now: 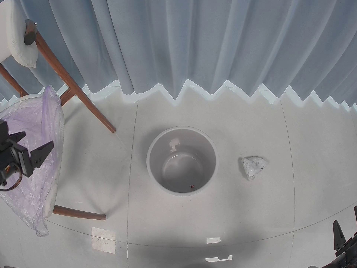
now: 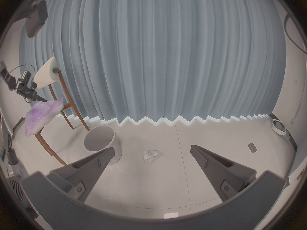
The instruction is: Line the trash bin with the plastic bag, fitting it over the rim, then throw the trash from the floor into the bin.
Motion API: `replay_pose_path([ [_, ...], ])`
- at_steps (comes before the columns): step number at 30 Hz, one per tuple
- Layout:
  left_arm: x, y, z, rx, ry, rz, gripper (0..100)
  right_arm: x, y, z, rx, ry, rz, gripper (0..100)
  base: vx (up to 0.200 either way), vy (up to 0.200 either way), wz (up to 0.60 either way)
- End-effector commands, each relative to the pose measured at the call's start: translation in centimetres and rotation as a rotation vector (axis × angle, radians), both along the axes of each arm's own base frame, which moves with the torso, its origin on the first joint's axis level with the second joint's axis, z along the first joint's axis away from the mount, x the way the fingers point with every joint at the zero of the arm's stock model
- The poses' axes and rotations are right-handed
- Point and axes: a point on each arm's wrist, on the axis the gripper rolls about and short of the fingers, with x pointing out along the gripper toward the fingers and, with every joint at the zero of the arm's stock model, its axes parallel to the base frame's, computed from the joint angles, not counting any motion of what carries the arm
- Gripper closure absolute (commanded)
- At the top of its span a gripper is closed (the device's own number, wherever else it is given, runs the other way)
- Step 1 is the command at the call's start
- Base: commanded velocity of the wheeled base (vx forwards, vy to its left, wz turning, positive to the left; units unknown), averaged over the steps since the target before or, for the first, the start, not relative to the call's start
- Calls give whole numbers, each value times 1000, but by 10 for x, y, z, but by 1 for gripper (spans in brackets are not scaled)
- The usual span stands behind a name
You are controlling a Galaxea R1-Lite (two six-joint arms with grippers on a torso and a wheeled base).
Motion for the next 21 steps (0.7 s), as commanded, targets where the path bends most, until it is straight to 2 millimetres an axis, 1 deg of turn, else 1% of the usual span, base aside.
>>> replay_pose_path([
  [1,43,-10,-8,48,102,-25,0,0,0,-5,0,0,1,0,0,0,0],
  [5,52,-16,-13,91,132,16,0,0,0,-5,-2,0,1,0,0,0,0],
  [9,59,-16,-20,152,164,51,0,0,0,-5,-2,0,1,0,0,0,0],
  [12,65,-14,-24,180,185,68,0,0,0,-5,-3,0,1,0,0,0,0],
  [16,68,-9,-26,201,198,104,0,0,0,-5,-3,0,1,0,0,0,0],
  [17,71,-9,-30,203,214,107,0,0,0,-5,-3,0,1,0,0,0,0],
  [21,74,-5,-30,206,219,123,0,0,0,-5,-3,0,1,0,0,0,0],
])
